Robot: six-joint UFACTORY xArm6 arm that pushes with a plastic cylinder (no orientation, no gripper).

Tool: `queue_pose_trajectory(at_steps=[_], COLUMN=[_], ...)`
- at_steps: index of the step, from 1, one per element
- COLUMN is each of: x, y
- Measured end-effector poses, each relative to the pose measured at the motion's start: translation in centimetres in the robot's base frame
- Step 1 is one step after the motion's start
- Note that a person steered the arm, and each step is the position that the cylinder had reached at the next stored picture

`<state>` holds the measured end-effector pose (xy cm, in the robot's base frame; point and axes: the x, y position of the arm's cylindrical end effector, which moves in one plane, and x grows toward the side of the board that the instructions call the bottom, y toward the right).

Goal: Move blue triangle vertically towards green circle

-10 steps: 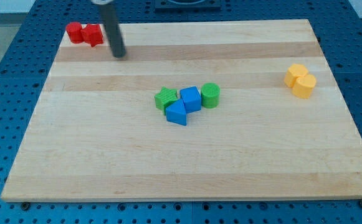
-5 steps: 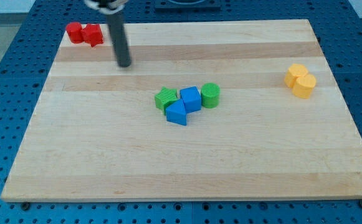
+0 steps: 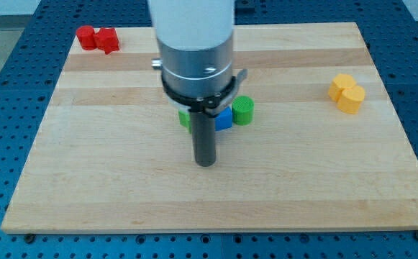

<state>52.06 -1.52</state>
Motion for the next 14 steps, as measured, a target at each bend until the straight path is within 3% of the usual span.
queue_pose_trajectory(at_steps=[7,10,12,14], x=[-6.7,-14.9,-15.1,-17.5], y=[-1.0,-1.1,-5.7,-5.9])
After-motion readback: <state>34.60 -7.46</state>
